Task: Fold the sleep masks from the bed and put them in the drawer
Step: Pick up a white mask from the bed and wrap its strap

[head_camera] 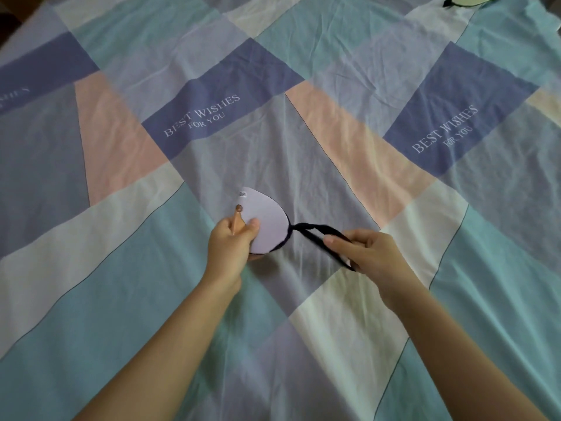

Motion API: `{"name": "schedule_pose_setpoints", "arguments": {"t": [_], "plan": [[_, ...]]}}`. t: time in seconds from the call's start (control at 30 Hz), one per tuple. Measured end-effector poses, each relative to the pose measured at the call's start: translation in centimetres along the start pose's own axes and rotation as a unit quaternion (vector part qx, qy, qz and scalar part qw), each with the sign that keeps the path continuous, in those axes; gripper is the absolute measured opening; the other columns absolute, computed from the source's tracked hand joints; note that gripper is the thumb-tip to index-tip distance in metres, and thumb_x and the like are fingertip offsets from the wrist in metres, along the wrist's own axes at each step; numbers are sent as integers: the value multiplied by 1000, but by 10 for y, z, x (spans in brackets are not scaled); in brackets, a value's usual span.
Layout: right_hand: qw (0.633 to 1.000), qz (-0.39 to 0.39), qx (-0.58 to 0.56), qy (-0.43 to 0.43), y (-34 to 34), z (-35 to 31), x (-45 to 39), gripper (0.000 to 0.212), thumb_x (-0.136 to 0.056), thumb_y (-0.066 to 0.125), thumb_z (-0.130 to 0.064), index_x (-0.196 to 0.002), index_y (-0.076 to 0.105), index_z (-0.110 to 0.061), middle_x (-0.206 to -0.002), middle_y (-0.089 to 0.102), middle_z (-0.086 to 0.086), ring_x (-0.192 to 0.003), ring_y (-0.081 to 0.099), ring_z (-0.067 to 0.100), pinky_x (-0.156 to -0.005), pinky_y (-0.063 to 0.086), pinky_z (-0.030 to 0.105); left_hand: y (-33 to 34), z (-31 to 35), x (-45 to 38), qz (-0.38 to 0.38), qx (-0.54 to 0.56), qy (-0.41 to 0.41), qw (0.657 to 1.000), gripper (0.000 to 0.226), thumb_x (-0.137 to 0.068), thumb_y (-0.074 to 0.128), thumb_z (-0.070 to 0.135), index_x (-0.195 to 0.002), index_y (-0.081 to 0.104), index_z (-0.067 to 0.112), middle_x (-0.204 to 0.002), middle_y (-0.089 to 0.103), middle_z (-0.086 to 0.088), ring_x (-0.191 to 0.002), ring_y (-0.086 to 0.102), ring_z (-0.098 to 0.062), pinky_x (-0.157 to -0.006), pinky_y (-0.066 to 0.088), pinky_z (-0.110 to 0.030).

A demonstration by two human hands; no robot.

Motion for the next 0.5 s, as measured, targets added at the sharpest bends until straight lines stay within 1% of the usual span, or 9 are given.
{"name": "schedule_pose_setpoints", "arguments": {"t": [0.07,0.2,0.23,0.3,0.33,0.37,0.43,0.47,0.5], "plan": [[997,42,50,-38,-8,-2,0,20,-71,81,-26,-74,71,-9,-57,53,2,-51,44,12,-53,34,21,-10,3,-4,30,37,3,999,12,-90,62,14,-85,52,8,-102,61,11,-84,58,-16,-50,56,-22],[994,-16,112,-10,4,9,14,57,-68,77,-49,-51,51,-1,-51,44,4,-45,37,10,-56,32,23,-21,-2,-5,46,11,16,999,19,-88,64,16,-76,50,12,-87,59,7,-82,55,-18,-67,56,-36],[997,-70,-3,-13,16,6,21,57,-69,75,-52,-46,48,-6,-51,44,4,-48,40,11,-64,36,26,-22,-5,-2,50,-18,27,998,20,-87,65,16,-74,50,13,-85,61,7,-80,54,-17,-66,54,-35],[935,-141,-323,-43,35,-14,31,38,-77,64,-47,-57,62,-15,-67,63,0,-66,60,14,-82,44,34,-16,-12,4,25,-90,56,994,22,-85,67,15,-72,49,15,-101,65,14,-73,56,-8,-63,49,-28],[893,-136,-425,-48,36,-21,29,31,-84,55,-43,-78,72,-18,-91,72,-2,-87,67,13,-92,45,38,-10,-17,7,-3,-119,65,991,22,-84,68,14,-71,50,16,-107,64,14,-70,57,0,-65,47,-26],[886,-114,-447,-48,35,-23,23,32,-89,48,-40,-105,70,-23,-117,69,-6,-109,64,10,-97,43,41,-5,-21,13,-34,-131,70,988,22,-83,70,13,-72,51,16,-108,64,14,-70,58,10,-67,47,-23],[961,-58,-264,-59,32,-12,9,40,-95,42,-32,-134,49,-33,-143,47,-18,-129,48,2,-104,38,37,2,-21,22,-72,-106,79,989,23,-81,72,11,-73,51,17,-100,63,22,-76,56,22,-76,47,-22],[994,-33,-73,-69,30,-5,5,40,-97,40,-28,-137,46,-36,-144,40,-26,-129,44,-1,-105,34,32,1,-15,23,-71,-78,84,991,26,-81,72,11,-72,50,18,-92,61,28,-76,57,21,-77,47,-24],[990,-19,115,-81,28,1,3,38,-98,37,-26,-132,50,-34,-139,43,-29,-124,47,-1,-103,33,29,-4,-6,23,-57,-43,92,993,29,-81,72,11,-70,47,20,-79,60,28,-72,57,17,-74,46,-27]]}}
Point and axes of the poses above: each hand's wrist, its own x-axis away from the middle knuckle, its own y-axis out of the palm, z = x × y, the point moved 8 cm from there along -x, towards the middle knuckle
